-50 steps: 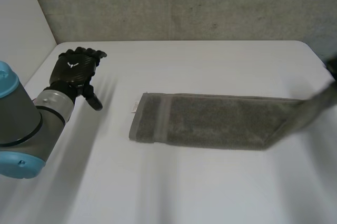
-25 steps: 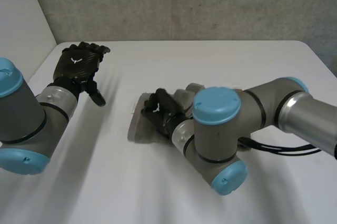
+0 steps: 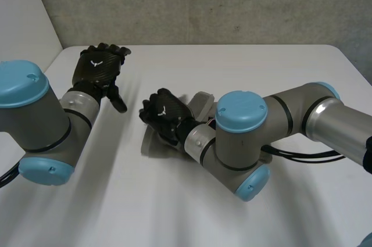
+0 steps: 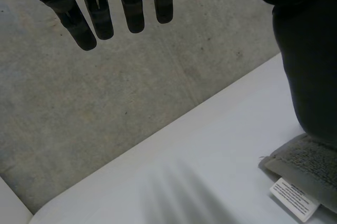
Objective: Fold the towel.
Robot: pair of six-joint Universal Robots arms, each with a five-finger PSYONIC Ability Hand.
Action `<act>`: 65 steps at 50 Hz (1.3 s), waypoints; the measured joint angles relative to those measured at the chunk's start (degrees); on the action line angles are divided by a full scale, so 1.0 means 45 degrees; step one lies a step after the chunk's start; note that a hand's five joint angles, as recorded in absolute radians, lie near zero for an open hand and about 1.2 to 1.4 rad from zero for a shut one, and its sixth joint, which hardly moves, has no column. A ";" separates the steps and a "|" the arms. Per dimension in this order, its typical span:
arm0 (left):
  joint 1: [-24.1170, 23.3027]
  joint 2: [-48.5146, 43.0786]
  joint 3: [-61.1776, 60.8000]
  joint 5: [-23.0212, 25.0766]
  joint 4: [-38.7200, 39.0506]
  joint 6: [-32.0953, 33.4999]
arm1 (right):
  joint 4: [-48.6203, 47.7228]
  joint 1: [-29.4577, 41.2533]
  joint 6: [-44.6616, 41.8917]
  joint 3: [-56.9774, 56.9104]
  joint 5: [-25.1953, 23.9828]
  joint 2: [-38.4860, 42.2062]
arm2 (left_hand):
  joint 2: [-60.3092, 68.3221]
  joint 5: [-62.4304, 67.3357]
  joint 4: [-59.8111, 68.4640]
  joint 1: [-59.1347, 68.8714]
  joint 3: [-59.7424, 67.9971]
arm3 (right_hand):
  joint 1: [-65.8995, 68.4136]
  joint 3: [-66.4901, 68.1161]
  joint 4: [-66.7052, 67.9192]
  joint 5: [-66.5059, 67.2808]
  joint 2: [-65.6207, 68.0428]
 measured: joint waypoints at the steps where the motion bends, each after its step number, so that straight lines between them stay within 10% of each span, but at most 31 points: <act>1: -0.0039 0.0004 -0.0031 -0.0005 0.0000 0.0002 | 0.0084 -0.0005 -0.0010 0.0046 -0.0002 0.0044 | 0.0000 0.0000 0.0000 0.0000 -0.0001 | -0.2367 -0.2681 -0.2662 -0.2566 -0.2352; 25: -0.2827 -0.0838 0.1007 0.0052 -0.0002 0.0011 | 0.1608 -0.3915 0.3566 0.5499 0.1794 -0.6304 | -0.0125 -0.0117 -0.0133 0.0005 -0.0114 | -0.4157 -0.4421 -0.4328 -0.4621 -0.3674; 44: -0.3064 -0.4747 0.3672 0.0024 -0.0099 0.0165 | -0.0539 -0.4719 0.3527 0.9579 0.1760 -0.6336 | -0.0124 -0.0108 -0.0132 0.0006 -0.0114 | -0.2784 -0.3436 -0.3404 -0.2597 -0.2908; 65: -0.2338 -0.4776 0.3127 -0.2697 -0.0144 0.0997 | -0.0954 -0.5125 0.2857 0.8932 0.2607 -0.4547 | -0.0118 0.0138 -0.0132 0.0006 -0.0107 | 0.8938 0.9008 0.9000 0.9449 0.9332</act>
